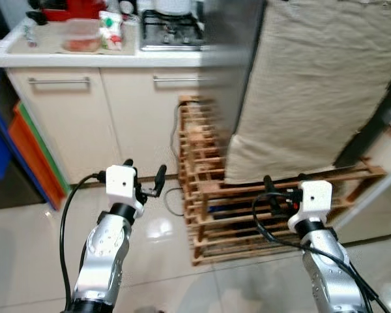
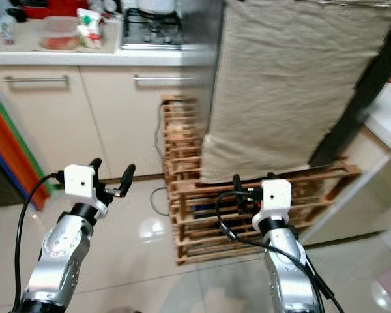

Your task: Restocking fridge

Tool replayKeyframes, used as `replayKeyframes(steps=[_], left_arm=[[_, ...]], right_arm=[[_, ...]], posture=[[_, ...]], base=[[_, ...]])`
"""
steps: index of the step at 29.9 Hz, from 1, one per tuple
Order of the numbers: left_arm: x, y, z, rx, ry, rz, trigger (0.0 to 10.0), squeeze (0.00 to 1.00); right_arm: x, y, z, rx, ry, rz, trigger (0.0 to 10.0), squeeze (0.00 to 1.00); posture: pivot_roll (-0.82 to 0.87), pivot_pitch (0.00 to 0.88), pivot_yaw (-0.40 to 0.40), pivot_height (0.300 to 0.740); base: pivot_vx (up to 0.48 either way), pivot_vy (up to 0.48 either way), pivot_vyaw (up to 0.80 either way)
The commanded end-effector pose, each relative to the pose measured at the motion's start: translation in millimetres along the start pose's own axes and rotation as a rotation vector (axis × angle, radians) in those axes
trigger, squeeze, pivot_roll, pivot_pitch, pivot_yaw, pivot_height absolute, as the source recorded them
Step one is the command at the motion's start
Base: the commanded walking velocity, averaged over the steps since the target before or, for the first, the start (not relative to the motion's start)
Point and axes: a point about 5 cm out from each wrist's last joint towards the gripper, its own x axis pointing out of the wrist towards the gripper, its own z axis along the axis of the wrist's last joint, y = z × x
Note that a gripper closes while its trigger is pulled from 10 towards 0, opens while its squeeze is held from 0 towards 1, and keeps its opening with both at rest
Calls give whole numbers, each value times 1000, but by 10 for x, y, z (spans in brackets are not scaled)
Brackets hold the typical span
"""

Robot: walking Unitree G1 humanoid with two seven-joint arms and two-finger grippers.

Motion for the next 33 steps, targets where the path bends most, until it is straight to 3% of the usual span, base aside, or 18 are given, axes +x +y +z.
replayKeyframes(steps=[1,8,13,18,21,26,29,33], left_arm=[[12,37,-1,9,8,21,10000,0],[101,65,80,28,-11,8,10000,0],[153,55,140,38,-22,-12,10000,0],[202,-52,102,72,13,-55,10000,0],[239,-112,174,62,-25,-91,10000,0],[282,-167,240,26,-48,-139,10000,0],[353,-221,306,23,-77,-184,10000,0],[326,-210,267,31,-65,-185,10000,0]], right_arm=[[35,12,21,1,2,8,10000,0],[92,35,49,-2,-10,-21,10000,0],[31,5,93,-5,-47,-41,10000,0],[-23,7,49,-4,-29,-48,10000,0],[-21,-13,61,-5,-34,-63,10000,0],[-31,-34,76,-16,-45,-73,10000,0],[-53,-133,94,-3,-55,-123,10000,0],[-137,-203,75,-14,-49,-139,10000,0]], posture=[[19,0,-45,740],[14,0,-36,740],[-2,0,-28,740],[-28,0,-5,740],[-48,0,6,740],[-59,0,12,740],[-72,0,17,740],[-62,0,13,740]], base=[[0,480,669],[0,480,181],[0,480,0],[0,0,-669],[0,0,-650],[293,382,-646],[174,413,-646],[0,440,-647]])
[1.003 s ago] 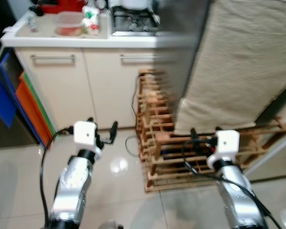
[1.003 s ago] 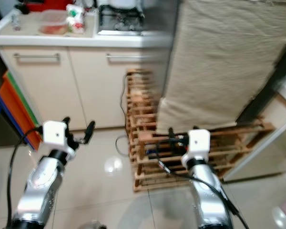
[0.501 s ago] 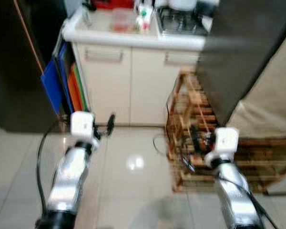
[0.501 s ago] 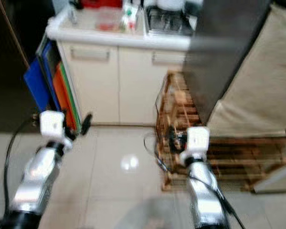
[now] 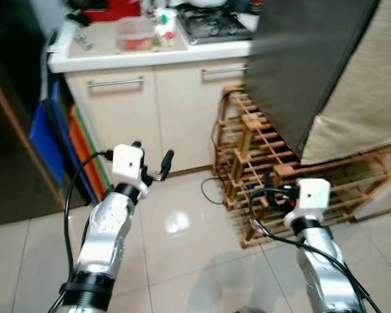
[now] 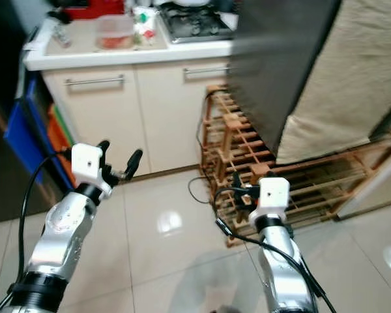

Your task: Restocking fridge

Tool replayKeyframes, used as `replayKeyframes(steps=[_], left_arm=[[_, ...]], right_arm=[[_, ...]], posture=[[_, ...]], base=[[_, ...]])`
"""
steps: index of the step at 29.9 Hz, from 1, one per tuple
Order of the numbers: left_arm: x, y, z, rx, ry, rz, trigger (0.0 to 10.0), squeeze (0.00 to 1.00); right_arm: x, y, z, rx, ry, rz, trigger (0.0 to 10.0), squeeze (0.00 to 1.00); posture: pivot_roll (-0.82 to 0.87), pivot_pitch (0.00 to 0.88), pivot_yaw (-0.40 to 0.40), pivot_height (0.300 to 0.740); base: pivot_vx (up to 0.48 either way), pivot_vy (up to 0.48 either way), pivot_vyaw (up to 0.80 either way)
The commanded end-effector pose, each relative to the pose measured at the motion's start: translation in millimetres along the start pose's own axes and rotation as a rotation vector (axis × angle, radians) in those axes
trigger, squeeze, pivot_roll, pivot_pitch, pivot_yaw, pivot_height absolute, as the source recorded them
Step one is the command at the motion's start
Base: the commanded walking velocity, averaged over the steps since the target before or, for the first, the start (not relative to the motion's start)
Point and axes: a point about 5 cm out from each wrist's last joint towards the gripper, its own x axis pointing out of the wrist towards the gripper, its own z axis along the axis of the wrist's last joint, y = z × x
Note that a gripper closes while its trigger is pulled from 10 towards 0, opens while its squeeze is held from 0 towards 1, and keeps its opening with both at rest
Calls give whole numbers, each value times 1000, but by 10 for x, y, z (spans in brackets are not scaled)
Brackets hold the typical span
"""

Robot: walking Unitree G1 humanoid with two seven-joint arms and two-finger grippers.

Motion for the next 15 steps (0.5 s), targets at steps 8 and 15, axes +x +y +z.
replayKeyframes(steps=[8,15], left_arm=[[-115,75,-87,37,45,-17,10000,0],[-76,-162,-26,85,-4,-195,10000,0]], right_arm=[[-313,-136,-64,-40,27,-9,10000,0],[-149,-156,64,-80,-28,-35,10000,0]], posture=[[-68,0,12,740],[-78,0,17,740]], base=[[178,402,-641],[430,77,-143]])
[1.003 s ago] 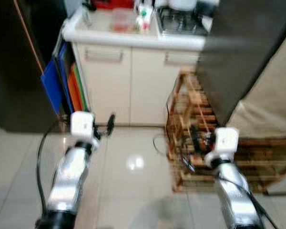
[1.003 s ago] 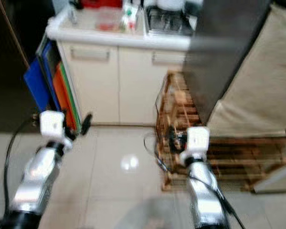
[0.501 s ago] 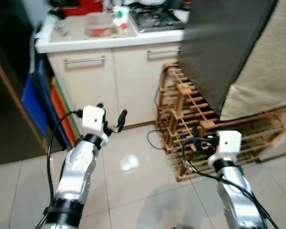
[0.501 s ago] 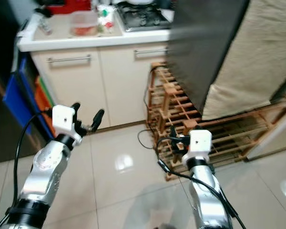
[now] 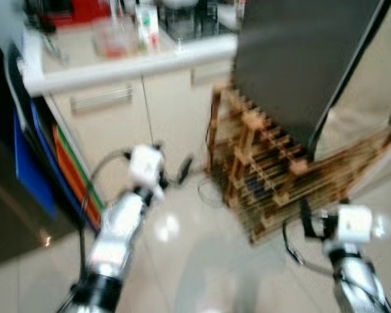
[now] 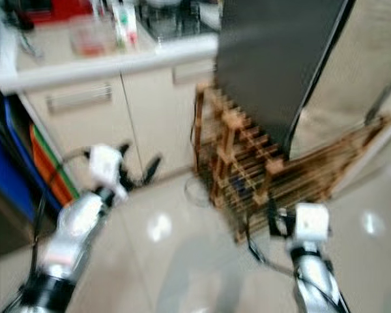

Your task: Restocking fridge

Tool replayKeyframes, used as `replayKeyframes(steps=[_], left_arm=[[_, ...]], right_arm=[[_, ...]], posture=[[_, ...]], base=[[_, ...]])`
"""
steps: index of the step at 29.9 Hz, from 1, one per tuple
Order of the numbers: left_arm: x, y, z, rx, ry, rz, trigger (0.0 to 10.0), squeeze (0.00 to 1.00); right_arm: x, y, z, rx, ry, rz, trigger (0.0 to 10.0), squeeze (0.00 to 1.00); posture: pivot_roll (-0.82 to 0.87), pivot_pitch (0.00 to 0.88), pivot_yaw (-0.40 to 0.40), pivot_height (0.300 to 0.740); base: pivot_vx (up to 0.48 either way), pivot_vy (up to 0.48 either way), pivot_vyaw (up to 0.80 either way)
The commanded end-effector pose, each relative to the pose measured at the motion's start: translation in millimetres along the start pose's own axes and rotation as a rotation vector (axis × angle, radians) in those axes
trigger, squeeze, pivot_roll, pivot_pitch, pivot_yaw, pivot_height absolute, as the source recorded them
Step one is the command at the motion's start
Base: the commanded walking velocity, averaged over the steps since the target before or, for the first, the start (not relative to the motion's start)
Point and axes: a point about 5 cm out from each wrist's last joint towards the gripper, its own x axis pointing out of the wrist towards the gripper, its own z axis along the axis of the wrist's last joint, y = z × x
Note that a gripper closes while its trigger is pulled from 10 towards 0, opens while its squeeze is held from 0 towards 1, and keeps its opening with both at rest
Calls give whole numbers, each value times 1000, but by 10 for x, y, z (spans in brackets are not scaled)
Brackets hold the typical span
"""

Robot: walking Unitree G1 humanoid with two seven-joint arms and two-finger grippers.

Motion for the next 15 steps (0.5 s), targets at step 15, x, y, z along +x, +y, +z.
replayKeyframes(steps=[15], left_arm=[[-319,444,-374,-208,176,399,10000,0]], right_arm=[[139,102,64,24,-17,40,10000,0]], posture=[[-51,0,-19,740]], base=[[138,0,-592]])
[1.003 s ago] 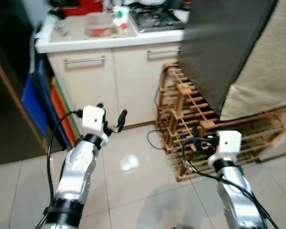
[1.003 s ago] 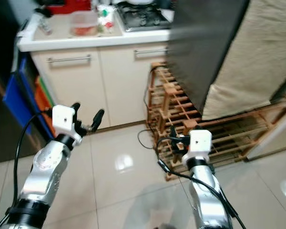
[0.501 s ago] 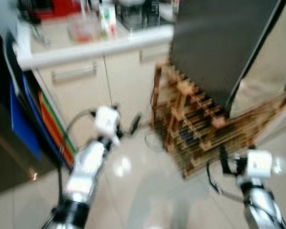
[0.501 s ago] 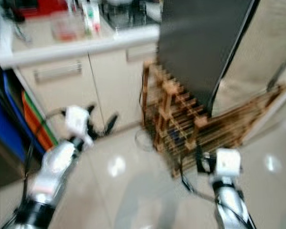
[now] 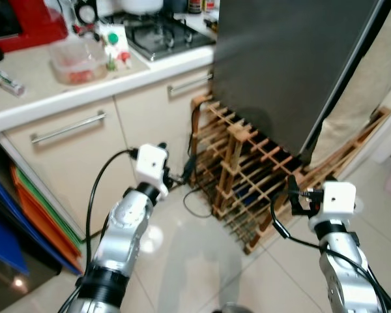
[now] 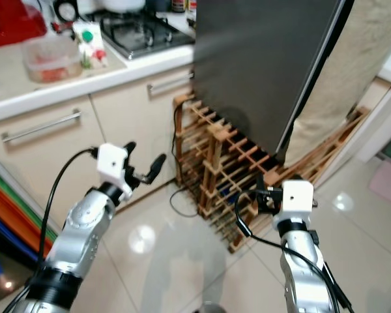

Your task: Restocking fridge

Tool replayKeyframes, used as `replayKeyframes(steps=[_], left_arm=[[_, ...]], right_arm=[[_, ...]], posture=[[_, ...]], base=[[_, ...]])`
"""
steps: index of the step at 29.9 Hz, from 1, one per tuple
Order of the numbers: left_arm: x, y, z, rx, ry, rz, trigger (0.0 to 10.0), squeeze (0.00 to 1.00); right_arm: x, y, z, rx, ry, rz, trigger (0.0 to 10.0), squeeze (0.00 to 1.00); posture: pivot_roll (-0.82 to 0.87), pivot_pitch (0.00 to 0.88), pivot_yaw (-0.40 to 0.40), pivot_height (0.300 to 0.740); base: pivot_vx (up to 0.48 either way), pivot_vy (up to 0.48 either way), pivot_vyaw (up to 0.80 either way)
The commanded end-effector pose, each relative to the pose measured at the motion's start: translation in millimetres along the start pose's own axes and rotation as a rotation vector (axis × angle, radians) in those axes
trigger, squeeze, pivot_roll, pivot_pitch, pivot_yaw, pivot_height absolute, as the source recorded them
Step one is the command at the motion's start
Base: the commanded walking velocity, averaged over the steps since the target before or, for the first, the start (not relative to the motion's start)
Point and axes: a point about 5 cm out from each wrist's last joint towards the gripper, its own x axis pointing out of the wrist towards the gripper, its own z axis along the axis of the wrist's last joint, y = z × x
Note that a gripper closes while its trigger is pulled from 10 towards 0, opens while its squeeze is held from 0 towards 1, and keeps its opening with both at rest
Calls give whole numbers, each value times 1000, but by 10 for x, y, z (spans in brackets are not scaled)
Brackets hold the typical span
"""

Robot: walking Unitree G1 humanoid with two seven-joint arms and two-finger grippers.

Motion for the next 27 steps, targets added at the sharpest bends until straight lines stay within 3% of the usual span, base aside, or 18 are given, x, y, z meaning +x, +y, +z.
replayKeyframes(steps=[1,3,4,8,16,20,27], left_arm=[[-106,136,-147,-39,64,84,10000,0],[-235,198,-263,-41,110,123,10000,0],[-297,150,-306,10,123,77,10000,0],[-290,65,-259,68,93,0,10000,0],[-141,-21,-79,146,19,-75,10000,0],[-182,38,-63,93,-2,-37,10000,0],[-316,50,-89,98,-23,-4,10000,0]], right_arm=[[-39,6,-1,17,-2,0,10000,0],[-130,-51,-25,12,1,-21,10000,0],[-267,-76,-82,-14,20,-9,10000,0],[-389,-109,-178,-26,61,-3,10000,0],[-284,-177,-309,-21,81,-35,10000,0],[-284,-189,-300,-34,62,-37,10000,0],[-258,-183,-290,-51,28,-19,10000,0]], posture=[[-51,0,-19,740],[-50,0,-22,740],[-53,0,-23,740],[-54,0,-23,740],[-72,0,-8,740],[-68,0,-10,740],[-54,0,-22,740]], base=[[0,0,-688],[0,0,-688],[0,0,-681],[0,0,-684],[0,0,-686],[0,0,-688],[0,0,-686]])
